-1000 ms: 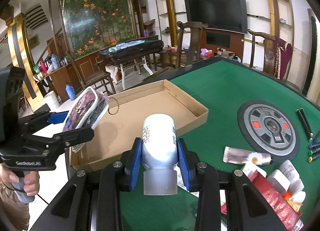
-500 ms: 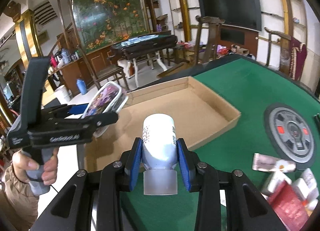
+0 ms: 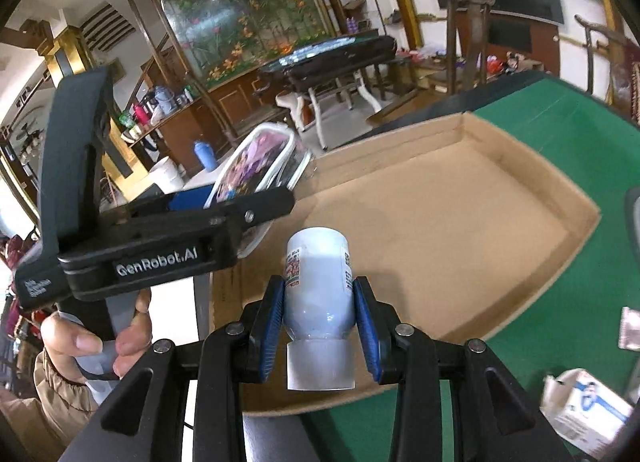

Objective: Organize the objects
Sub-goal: 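Lower the pouch into the box and open the left tool while the right tool releases the bottle inside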

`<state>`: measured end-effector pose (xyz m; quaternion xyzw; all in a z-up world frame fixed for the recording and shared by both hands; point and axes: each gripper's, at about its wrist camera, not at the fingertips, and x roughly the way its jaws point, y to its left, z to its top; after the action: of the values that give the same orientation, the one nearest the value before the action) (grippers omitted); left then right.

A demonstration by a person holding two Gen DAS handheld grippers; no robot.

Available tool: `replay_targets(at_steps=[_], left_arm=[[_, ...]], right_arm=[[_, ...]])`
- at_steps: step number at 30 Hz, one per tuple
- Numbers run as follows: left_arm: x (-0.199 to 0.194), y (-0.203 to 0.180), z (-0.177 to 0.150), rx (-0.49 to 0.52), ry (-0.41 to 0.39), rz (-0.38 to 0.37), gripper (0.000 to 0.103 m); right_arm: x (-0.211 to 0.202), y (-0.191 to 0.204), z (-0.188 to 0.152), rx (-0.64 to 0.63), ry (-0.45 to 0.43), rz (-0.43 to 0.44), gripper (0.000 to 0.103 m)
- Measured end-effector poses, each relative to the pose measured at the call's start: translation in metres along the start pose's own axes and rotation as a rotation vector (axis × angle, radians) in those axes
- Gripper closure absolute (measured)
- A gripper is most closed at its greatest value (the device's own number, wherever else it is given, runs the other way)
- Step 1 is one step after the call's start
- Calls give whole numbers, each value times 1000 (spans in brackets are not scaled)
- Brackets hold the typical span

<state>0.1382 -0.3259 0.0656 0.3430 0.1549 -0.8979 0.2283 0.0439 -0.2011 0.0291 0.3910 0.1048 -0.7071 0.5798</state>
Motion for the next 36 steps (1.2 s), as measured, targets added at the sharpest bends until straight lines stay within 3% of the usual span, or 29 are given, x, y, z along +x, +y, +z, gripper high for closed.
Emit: replay_targets(at_steps=[4,9,22,26,36], left_arm=[[5,2,1,0,11,-11,24],[15,-1,2,9,23,-24,24],[43,-32,6,80,58,-63,24],[51,-42,6,105,73,-55,24],[57,-34,0,100,135,-35,24]], right_arm=[[12,-1,-6,-17,49,-31,65],[10,-12,-7,-42,65,-134,65],[1,-75,10,37,38,-308,66],[1,-71,11,29,32,-313,65],[9,-22,-6,-126,99,-145,65]])
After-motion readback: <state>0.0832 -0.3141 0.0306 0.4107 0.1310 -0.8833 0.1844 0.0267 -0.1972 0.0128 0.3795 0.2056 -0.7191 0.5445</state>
